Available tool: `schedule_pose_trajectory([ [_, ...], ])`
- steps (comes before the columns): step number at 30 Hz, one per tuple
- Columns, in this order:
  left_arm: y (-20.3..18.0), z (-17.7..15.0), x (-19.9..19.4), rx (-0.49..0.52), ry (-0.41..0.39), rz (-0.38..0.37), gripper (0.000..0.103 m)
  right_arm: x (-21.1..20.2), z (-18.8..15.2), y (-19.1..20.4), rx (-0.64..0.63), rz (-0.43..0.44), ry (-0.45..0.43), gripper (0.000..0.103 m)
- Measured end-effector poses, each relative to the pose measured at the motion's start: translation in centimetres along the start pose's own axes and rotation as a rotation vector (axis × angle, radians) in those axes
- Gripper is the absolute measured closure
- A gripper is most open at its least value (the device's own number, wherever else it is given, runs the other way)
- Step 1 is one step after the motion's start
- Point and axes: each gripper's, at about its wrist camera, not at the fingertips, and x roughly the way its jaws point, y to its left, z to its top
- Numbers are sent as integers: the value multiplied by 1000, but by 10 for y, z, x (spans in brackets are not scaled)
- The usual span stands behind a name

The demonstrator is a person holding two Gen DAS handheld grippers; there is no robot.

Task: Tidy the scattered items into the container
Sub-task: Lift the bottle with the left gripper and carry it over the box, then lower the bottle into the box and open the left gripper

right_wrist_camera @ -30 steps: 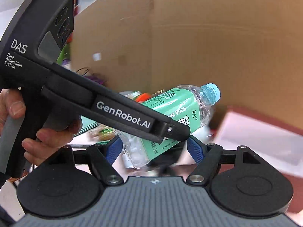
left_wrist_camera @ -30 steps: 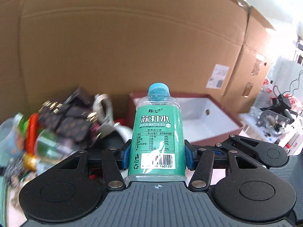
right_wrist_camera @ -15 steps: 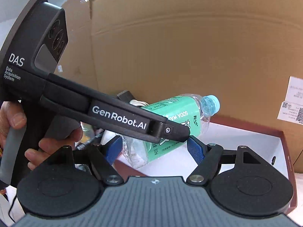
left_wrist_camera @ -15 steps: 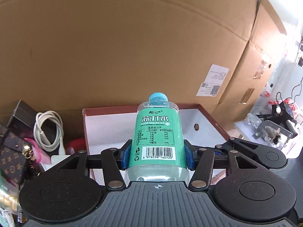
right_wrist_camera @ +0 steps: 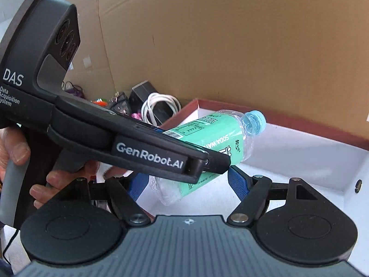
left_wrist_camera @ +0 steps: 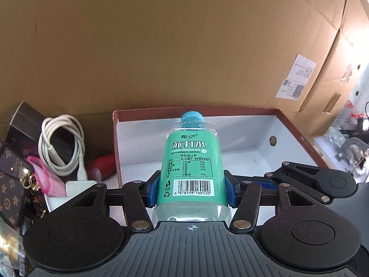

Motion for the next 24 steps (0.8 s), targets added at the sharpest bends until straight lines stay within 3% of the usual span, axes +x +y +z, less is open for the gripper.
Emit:
schedule_pose_trajectory([
  [9,-7,-2,4,48,-16,31,41,7,-1,7,-5,6,16,23],
  [10,-7,-2,4,46,-19,29,33,7,-2,6,-5,6,17,23],
  [12,-7,-2,1,39,-34,27,28,7,-4,7,-6,-5,18,22],
  [14,-10,-3,-4,56,-67,36,10,8,-4,8,-11,-39,11,17],
  [15,-11,-4,-8,61,-90,52,6,8,-4,8,-10,-55,1,14],
  [18,-10,-4,-18,80,-126,64,2,3,-3,9,-20,-120,-25,1],
  [24,-9,-7,-26,93,-125,85,0,-3,-4,8,-9,-131,-19,1],
])
